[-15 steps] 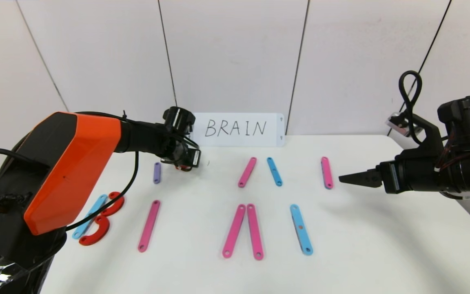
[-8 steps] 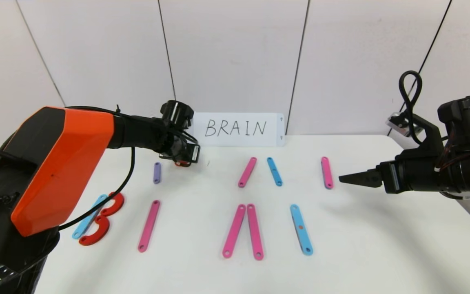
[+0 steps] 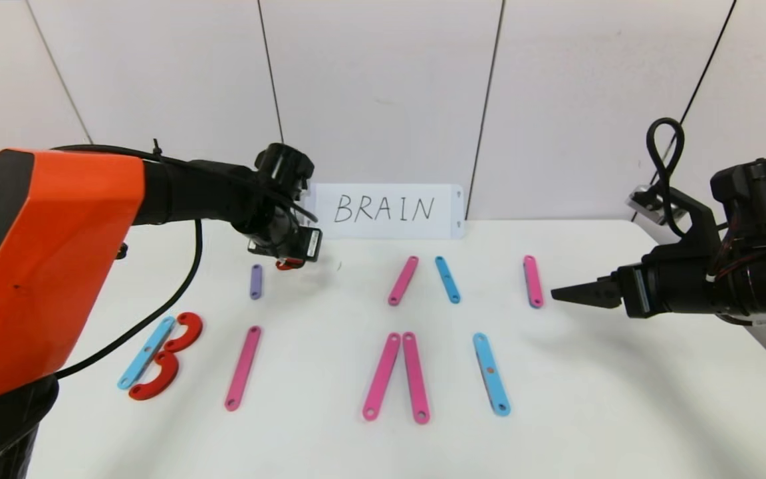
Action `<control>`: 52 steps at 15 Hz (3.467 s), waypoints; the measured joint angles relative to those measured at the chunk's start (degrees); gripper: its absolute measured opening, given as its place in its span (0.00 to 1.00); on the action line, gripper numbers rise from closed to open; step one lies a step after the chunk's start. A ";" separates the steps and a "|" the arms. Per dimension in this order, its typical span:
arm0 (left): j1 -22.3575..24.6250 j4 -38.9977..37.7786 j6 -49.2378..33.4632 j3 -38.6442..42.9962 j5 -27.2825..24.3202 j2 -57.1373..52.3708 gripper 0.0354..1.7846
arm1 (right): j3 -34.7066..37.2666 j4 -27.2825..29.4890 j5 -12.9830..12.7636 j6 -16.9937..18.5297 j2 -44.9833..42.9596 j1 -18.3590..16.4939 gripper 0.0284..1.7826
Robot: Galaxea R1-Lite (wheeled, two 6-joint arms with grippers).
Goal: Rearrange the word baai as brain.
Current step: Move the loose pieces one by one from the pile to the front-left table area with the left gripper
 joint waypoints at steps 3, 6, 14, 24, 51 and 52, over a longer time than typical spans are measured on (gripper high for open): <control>-2.35 10.31 -7.72 -0.11 2.02 -3.00 0.15 | 0.00 0.02 0.00 0.00 0.00 0.00 0.98; -4.61 20.26 -16.45 -0.11 1.80 -4.51 0.15 | 0.00 0.02 0.02 0.00 0.00 0.00 0.98; -6.23 24.02 -20.78 7.46 -0.32 -7.08 0.15 | -0.05 0.02 0.05 0.00 0.05 0.00 0.98; -5.68 19.91 -20.70 10.33 -0.16 -5.21 0.15 | 0.02 0.00 0.05 -0.09 0.13 0.01 0.98; -5.11 18.12 -19.65 8.18 -0.10 -4.83 0.98 | 0.28 0.00 0.05 -0.18 0.09 0.09 0.98; -4.50 18.05 -19.63 8.02 -0.10 -4.85 0.98 | 0.28 0.02 0.05 -0.18 0.09 0.09 0.98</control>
